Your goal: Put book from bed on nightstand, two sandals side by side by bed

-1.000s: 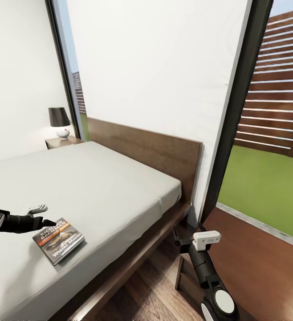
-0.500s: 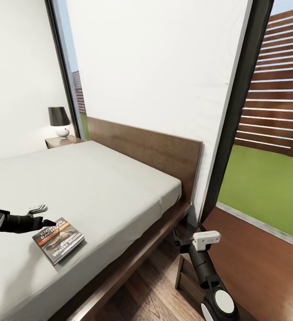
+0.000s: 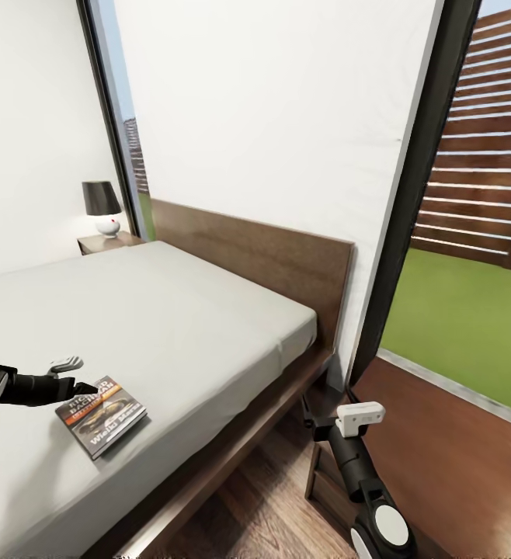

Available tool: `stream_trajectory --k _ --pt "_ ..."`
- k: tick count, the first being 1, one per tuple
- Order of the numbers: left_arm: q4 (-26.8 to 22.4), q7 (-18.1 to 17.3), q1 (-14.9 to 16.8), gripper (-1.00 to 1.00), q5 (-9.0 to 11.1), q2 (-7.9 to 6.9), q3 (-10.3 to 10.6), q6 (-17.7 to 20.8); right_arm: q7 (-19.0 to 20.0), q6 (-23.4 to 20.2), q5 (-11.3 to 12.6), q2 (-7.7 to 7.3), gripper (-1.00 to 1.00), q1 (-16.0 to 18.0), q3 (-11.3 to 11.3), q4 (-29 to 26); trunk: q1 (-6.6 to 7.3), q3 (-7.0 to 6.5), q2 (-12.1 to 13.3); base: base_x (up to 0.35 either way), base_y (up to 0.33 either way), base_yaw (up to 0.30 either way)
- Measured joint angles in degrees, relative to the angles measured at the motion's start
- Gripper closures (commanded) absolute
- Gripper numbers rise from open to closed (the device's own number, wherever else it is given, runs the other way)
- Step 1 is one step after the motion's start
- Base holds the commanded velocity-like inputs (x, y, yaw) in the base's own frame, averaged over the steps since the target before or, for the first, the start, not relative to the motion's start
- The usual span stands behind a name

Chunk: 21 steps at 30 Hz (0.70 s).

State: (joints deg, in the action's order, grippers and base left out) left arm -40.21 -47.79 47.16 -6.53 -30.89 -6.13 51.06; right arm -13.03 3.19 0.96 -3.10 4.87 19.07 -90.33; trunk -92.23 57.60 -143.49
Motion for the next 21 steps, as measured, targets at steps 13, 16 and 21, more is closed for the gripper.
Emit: stream_trajectory --k 13,16,21 --pt "0.0 0.0 0.0 -1.0 0.01 0.0 0.03 0.06 0.01 0.0 0.0 0.02 -1.0 0.0 0.0 0.05 -0.02 0.23 -0.02 0.0 0.0 0.0" --pt "0.0 0.0 0.0 -1.0 0.01 0.0 0.03 0.07 0.01 0.0 0.0 0.03 -1.0 0.0 0.0 0.05 -0.02 0.23 -0.02 0.0 0.0 0.0" --pt "0.0 0.0 0.0 -1.0 0.01 0.0 0.04 0.07 0.01 0.0 -0.01 0.03 -1.0 0.0 0.0 0.05 -0.02 0.23 -0.02 0.0 0.0 0.0"
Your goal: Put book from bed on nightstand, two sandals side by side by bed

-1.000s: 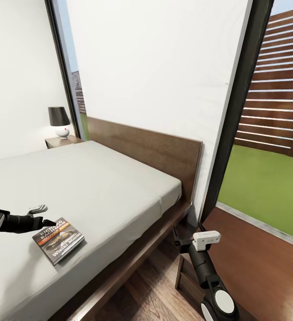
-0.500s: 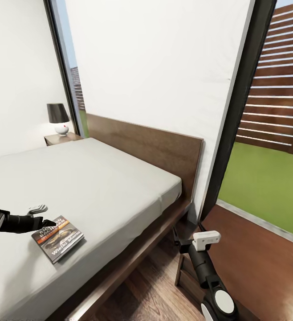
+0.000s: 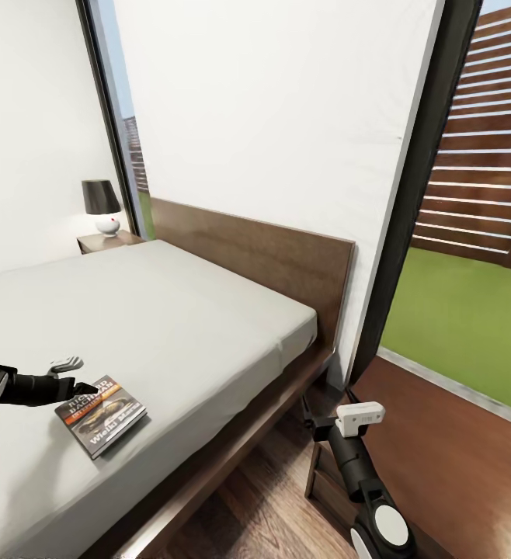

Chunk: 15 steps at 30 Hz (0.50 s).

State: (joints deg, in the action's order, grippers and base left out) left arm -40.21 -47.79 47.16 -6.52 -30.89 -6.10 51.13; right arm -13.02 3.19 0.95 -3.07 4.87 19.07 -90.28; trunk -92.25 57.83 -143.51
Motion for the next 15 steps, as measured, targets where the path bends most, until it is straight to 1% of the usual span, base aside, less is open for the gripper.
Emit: stream_trajectory --k 8,11,15 --pt "0.0 0.0 0.0 -1.0 0.0 0.0 0.0 0.0 0.03 0.0 0.0 0.0 -1.0 0.0 0.0 0.0 0.0 0.0 0.0 0.0 0.0 0.0" --pt "-0.46 -0.05 0.07 -1.0 -0.34 -0.02 -0.05 -0.18 0.05 0.0 0.0 -0.01 -1.0 0.0 0.0 0.0 -0.06 0.65 -0.05 0.0 0.0 0.0" --pt "-0.44 -0.06 0.07 -1.0 -0.3 -0.02 -0.05 -0.26 0.08 0.0 0.01 0.01 -1.0 0.0 0.0 0.0 -0.06 0.65 -0.06 0.0 0.0 0.0"
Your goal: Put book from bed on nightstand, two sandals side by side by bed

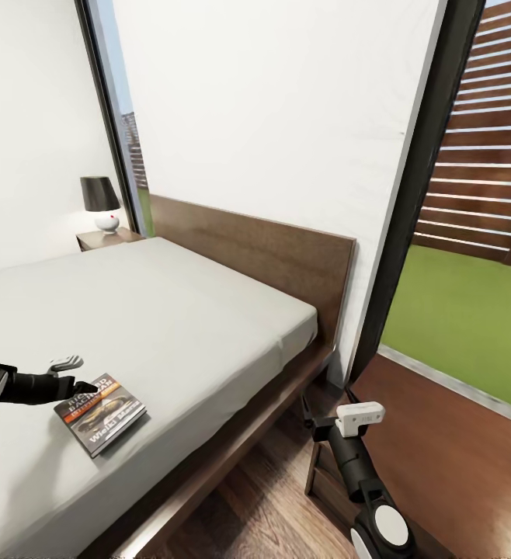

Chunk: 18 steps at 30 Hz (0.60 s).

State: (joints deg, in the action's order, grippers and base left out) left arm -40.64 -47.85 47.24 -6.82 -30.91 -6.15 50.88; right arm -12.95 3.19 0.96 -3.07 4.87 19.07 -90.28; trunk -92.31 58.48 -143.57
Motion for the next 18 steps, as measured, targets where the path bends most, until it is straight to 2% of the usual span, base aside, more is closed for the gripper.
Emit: stream_trajectory --k 11,18 --pt "0.0 0.0 0.0 -1.0 0.0 0.0 0.0 0.0 0.01 0.0 0.0 -0.02 -1.0 0.0 0.08 0.0 0.0 0.0 0.0 0.0 0.0 0.0" --pt "-0.01 0.0 0.0 -1.0 0.01 0.0 0.0 0.0 -0.04 0.0 -0.06 -0.03 -1.0 0.0 1.43 0.0 0.0 0.0 0.0 0.0 0.0 0.0"
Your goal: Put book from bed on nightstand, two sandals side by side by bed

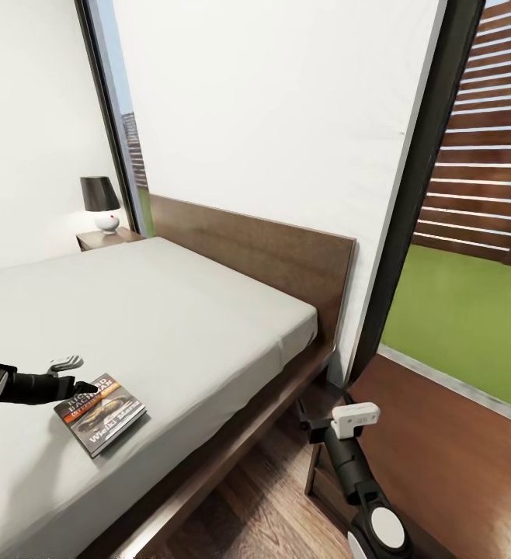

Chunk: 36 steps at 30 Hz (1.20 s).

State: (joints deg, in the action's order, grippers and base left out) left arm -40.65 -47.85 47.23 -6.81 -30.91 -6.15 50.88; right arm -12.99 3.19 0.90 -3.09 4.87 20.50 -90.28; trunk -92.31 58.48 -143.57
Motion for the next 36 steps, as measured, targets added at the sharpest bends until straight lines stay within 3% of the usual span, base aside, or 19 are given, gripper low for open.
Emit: stream_trajectory --k 27,36 --pt "-0.03 0.03 0.01 -1.0 -0.29 -0.01 0.0 -0.2 -0.03 0.0 0.01 0.0 -1.0 0.0 0.8 0.02 0.0 0.0 0.0 0.0 0.0 -0.021" --pt "-0.07 0.06 0.02 -1.0 -0.52 0.0 0.01 -0.34 -0.03 0.0 0.07 -0.01 -1.0 -0.01 0.8 0.03 0.0 0.0 0.0 0.0 0.0 -0.158"
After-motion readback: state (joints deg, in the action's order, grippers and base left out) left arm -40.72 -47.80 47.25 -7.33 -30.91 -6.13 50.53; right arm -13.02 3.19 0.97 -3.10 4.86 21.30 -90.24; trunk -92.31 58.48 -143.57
